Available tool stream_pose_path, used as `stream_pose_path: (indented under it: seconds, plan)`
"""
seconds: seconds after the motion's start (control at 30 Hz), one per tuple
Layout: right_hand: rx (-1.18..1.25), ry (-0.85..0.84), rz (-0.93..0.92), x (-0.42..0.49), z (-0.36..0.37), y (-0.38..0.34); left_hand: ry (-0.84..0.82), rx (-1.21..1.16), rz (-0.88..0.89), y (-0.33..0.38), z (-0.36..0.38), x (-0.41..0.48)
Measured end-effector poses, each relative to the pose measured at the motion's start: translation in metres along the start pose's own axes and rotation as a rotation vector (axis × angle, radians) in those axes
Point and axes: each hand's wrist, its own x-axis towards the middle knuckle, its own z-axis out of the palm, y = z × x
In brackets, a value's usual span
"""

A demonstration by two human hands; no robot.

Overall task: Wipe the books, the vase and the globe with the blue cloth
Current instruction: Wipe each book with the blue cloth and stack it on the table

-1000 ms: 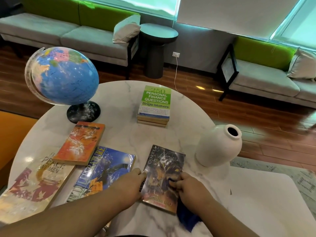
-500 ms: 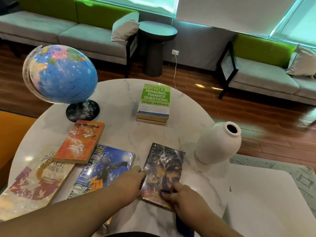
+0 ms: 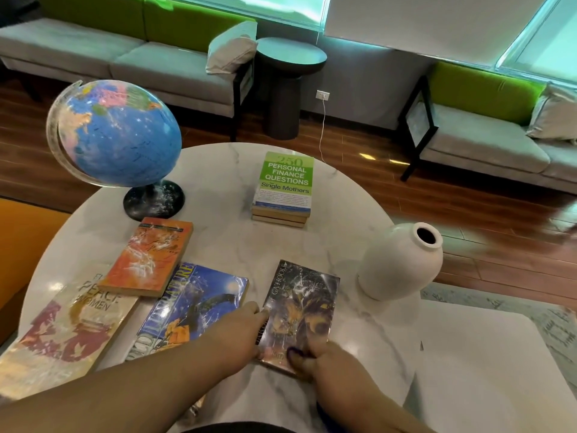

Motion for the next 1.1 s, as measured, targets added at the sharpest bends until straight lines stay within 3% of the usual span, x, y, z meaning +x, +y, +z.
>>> stream_pose_path:
  seconds: [0.07, 0.23, 0.37, 0.6, 0.77, 0.9, 1.1]
  plan:
    - [0.013, -0.069, -0.055, -0.002, 0.002, -0.005, -0.001, 0.002, 0.000, 0.001, -0.001, 0.000]
    - [0.090, -0.041, 0.188, 0.003, -0.012, 0.016, 0.002, -0.004, 0.002, 0.003, -0.002, -0.001]
    - [0.062, -0.090, 0.022, 0.001, -0.010, -0.020, 0.003, 0.006, -0.002, 0.002, -0.002, -0.001]
    - [-0.023, -0.113, 0.100, 0.011, -0.011, 0.000, -0.012, 0.016, 0.000, 0.005, -0.005, -0.001]
    - [0.147, -0.131, 0.030, 0.012, 0.000, -0.026, -0.012, 0.008, -0.001, 0.003, -0.005, -0.001]
    - [0.209, -0.045, 0.209, 0.025, -0.011, -0.007, -0.019, 0.011, 0.010, 0.002, -0.005, -0.001]
    - [0.170, -0.064, 0.014, 0.026, 0.012, -0.033, -0.010, -0.015, 0.018, 0.000, -0.007, -0.002]
